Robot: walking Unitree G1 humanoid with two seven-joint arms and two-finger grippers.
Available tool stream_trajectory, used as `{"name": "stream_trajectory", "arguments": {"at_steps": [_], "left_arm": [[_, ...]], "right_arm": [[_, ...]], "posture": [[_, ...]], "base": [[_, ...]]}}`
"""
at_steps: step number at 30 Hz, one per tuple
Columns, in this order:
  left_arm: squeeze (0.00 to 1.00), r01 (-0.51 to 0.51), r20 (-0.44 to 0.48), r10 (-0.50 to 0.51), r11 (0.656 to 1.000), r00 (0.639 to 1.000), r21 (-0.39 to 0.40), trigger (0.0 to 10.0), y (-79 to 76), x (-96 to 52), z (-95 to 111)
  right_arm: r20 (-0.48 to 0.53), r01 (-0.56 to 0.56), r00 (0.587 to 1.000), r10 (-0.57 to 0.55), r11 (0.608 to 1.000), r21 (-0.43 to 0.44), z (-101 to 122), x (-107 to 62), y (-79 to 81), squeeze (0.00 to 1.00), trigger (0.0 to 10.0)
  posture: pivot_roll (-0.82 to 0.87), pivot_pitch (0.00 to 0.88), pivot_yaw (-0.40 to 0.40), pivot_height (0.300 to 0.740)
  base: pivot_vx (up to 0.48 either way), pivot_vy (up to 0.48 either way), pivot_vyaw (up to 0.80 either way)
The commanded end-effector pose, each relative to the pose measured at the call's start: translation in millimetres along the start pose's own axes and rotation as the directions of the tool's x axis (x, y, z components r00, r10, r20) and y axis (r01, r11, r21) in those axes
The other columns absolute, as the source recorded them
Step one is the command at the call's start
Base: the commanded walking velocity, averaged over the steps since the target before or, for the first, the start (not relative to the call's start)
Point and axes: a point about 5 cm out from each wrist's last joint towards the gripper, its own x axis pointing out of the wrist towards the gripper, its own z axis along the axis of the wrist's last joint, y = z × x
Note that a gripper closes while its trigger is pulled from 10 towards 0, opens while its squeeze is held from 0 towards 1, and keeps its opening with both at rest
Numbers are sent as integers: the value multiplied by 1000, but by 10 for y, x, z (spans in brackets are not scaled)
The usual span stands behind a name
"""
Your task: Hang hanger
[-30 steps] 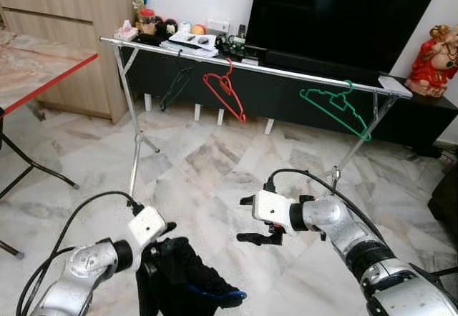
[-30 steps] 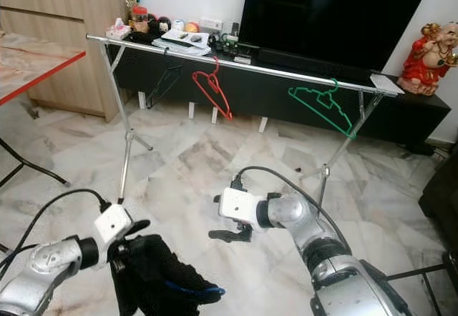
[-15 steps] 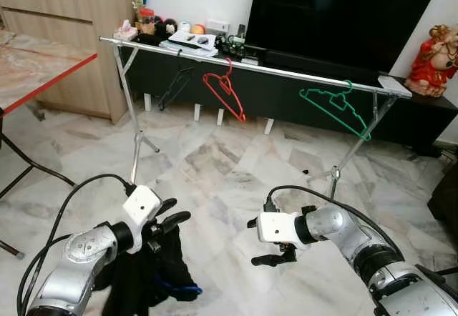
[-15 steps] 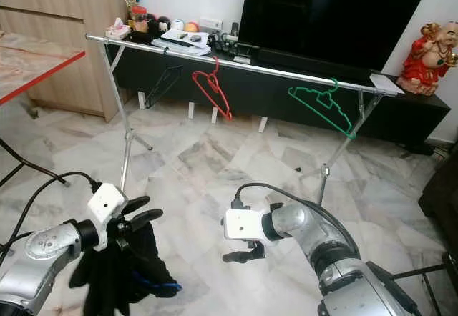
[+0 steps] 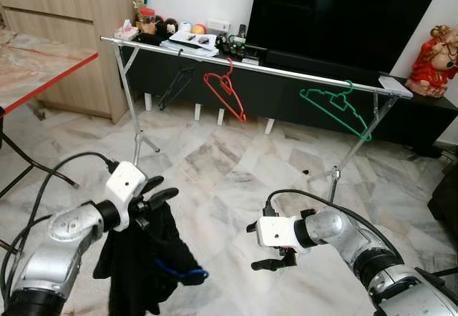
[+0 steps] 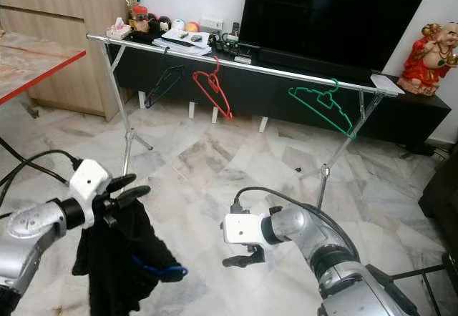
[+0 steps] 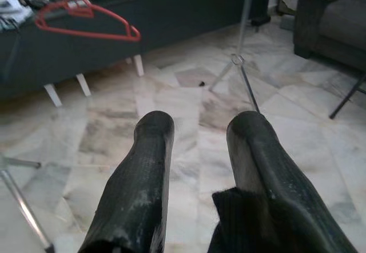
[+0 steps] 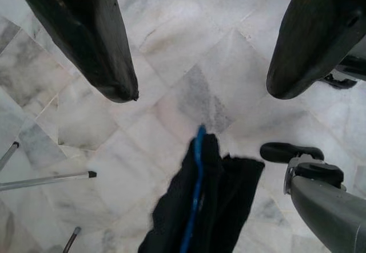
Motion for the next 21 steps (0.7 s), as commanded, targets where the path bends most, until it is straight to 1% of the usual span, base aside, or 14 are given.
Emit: {"name": "stream_trajectory", "arguments": {"at_steps": [1, 3, 4, 6, 7, 9, 10, 11, 12, 13, 15, 21], "left_arm": [[0, -11, 78, 8, 1000, 997, 29, 0, 68, 9, 227], [0, -17, 99, 14, 999, 995, 30, 0, 91, 9, 296], [0, -17, 99, 14, 999, 995, 30, 0, 91, 9, 296], [0, -21, 134, 16, 999, 991, 33, 0, 114, 14, 407], [0, -19, 168, 12, 999, 986, 39, 0, 127, 22, 521], [0, -13, 184, 4, 999, 983, 51, 0, 126, 28, 592], [0, -13, 184, 4, 999, 983, 51, 0, 126, 28, 592], [0, -4, 202, -9, 998, 979, 64, 0, 120, 34, 680], [0, -4, 202, -9, 998, 979, 64, 0, 120, 34, 680], [0, 6, 221, -23, 997, 975, 77, 0, 113, 36, 771], [0, 19, 239, -38, 996, 970, 84, 0, 105, 36, 855], [0, 55, 246, -79, 993, 966, 102, 0, 78, 28, 952]], "right_arm": [[-16, -17, 1000, 17, 1000, -1, -31, 4, 33, 0, 10000], [-16, -21, 1000, 21, 1000, 0, -40, 15, 51, 0, 10000], [-16, -21, 1000, 21, 1000, 0, -40, 15, 51, 0, 10000], [-21, -18, 1000, 18, 1000, 5, -52, 28, 66, 0, 10000], [-28, -12, 1000, 12, 1000, 14, -71, 42, 82, 0, 10000], [-32, -8, 999, 8, 1000, 23, -84, 51, 93, 0, 10000], [-32, -8, 999, 8, 1000, 23, -84, 51, 93, 0, 10000], [-39, 14, 999, -13, 1000, 24, -93, 62, 93, 0, 10000], [-39, 14, 999, -13, 1000, 24, -93, 62, 93, 0, 10000], [-49, 68, 997, -67, 997, 19, -87, 78, 64, 0, 10000], [-51, 131, 990, -129, 991, 31, -70, 103, 28, 0, 10000], [-70, 223, 973, -219, 974, 43, -46, 163, -13, 0, 10000]], "posture": [[167, 0, -162, 740], [168, 0, -161, 740], [168, 0, -161, 740], [170, 0, -159, 740], [172, 0, -159, 740], [174, 0, -159, 740], [174, 0, -159, 740], [179, 0, -158, 740], [179, 0, -158, 740], [179, 0, -158, 740], [181, 0, -157, 740], [189, 0, -155, 740]], "base": [[0, 0, 0], [0, 0, 0], [0, 0, 0], [0, 0, 0], [0, 0, 0], [0, 0, 0], [0, 0, 0], [0, 0, 0], [0, 0, 0], [0, 0, 0], [0, 0, 0], [0, 0, 0]]}}
